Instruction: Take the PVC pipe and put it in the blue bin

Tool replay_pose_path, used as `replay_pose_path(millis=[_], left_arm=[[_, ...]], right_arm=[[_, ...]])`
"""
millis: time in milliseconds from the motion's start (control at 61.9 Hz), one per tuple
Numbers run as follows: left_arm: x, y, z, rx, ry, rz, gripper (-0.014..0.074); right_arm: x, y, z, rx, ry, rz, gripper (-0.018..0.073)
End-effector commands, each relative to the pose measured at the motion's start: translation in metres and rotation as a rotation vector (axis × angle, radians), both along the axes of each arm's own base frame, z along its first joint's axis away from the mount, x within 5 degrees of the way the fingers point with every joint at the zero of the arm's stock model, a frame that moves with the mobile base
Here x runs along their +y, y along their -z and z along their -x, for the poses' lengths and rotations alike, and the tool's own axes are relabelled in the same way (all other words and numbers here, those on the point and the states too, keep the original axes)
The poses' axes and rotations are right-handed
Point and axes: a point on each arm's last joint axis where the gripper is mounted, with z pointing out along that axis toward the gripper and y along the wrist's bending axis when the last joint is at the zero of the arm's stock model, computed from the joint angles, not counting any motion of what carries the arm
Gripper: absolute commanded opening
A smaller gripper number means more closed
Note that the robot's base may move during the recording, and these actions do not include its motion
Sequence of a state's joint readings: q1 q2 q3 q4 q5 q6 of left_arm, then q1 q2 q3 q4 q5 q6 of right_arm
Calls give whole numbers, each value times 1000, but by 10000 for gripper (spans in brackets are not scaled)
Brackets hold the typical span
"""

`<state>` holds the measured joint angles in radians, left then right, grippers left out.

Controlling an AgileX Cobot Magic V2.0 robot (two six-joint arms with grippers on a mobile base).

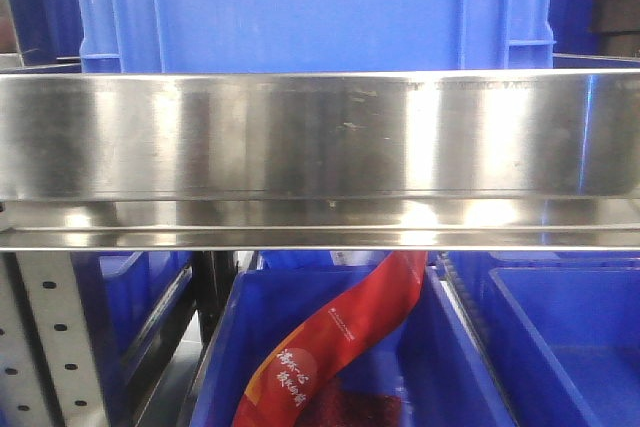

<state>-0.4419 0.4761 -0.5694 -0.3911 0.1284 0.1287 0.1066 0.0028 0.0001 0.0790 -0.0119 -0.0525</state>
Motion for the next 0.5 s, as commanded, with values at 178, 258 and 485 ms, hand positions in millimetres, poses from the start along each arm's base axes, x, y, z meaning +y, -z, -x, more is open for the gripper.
replay_pose_path(millis=[178,258,485], left_arm=[[1,-1,1,-11,-4,14,-111],[1,-1,1,-11,-4,14,-111],[1,-1,1,-11,-4,14,-111]], right_arm=[[-1,-4,1,-46,9,5,-167],[-1,-4,1,-46,9,5,-167],[-1,-4,1,-46,9,5,-167]])
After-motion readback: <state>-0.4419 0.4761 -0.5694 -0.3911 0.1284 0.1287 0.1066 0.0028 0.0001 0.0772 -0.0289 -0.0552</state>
